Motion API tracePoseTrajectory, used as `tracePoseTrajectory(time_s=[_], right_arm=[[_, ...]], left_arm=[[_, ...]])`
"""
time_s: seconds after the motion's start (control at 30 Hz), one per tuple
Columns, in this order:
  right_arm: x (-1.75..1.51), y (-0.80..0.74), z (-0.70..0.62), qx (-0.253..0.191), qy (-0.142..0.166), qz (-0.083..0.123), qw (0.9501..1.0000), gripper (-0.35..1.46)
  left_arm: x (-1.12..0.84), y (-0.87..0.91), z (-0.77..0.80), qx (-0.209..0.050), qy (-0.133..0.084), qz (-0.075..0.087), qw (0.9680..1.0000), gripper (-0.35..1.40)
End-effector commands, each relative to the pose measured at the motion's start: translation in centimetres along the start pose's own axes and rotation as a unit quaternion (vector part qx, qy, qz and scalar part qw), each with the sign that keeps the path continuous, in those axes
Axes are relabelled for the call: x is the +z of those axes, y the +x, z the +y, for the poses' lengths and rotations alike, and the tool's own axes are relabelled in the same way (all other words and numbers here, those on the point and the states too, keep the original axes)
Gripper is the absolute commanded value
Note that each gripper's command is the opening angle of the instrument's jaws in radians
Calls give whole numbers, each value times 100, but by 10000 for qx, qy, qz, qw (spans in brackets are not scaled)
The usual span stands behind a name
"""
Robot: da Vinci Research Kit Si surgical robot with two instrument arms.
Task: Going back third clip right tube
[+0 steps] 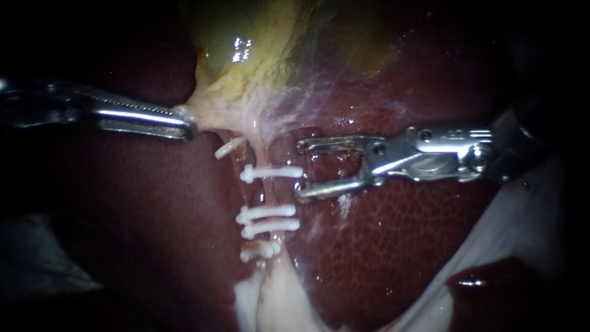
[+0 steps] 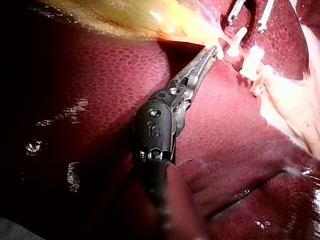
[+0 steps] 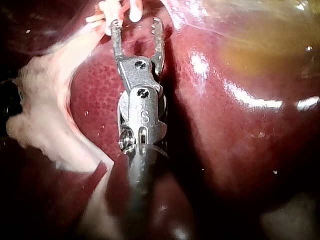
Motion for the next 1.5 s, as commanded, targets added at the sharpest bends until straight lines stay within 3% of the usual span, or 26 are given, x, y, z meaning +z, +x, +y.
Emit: tracePoseTrajectory(time_s=[0.03,0.17,0.33,0.53,0.77,1.13,1.5], right_arm=[[-12,4,-5,-136,-19,-11,9999,50],[-49,21,-19,-526,-67,-161,9985,50],[-77,41,-34,-739,-4,-601,9955,50],[-80,45,-43,-750,58,-599,9954,50],[-81,43,-42,-751,54,-601,9954,50],[-82,43,-42,-750,56,-601,9954,50],[-83,44,-42,-746,58,-599,9954,50]], left_arm=[[-1,0,0,0,-2,0,10000,-35],[-1,0,0,0,-2,0,10000,-35],[0,0,-2,0,-1,0,10000,-35],[4,-5,-7,13,4,1,10000,-35],[14,-13,-17,34,23,2,10000,-35],[62,-37,-33,42,18,-52,10000,-35],[64,-37,-33,43,8,-68,10000,-35]])
